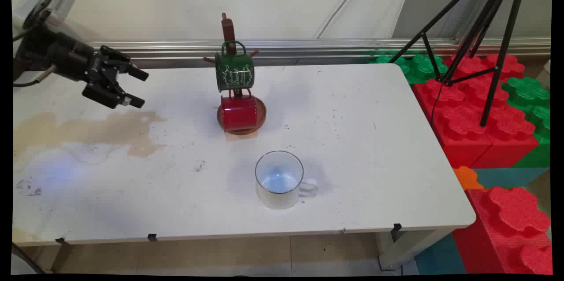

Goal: Pick up the red mug from the rack

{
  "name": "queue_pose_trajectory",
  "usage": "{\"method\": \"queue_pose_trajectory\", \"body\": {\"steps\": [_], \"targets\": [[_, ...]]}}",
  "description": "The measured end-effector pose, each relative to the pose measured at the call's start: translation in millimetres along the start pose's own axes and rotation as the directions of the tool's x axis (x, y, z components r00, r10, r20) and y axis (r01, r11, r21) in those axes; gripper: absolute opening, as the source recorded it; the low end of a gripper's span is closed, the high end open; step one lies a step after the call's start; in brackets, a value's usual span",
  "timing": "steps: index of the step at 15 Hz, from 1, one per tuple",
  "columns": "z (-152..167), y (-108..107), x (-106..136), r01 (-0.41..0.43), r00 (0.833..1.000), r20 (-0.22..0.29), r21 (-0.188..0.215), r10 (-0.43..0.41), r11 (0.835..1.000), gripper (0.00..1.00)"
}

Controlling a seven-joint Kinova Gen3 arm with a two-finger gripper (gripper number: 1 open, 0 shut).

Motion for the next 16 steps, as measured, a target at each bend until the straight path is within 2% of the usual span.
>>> {"method": "queue_pose_trajectory", "body": {"steps": [9,16], "targets": [[39,14,7,0.033,0.998,-0.044,-0.033,-0.035,0.999,1.00],[70,20,5,0.051,0.998,-0.044,-0.046,-0.054,0.998,1.00]]}}
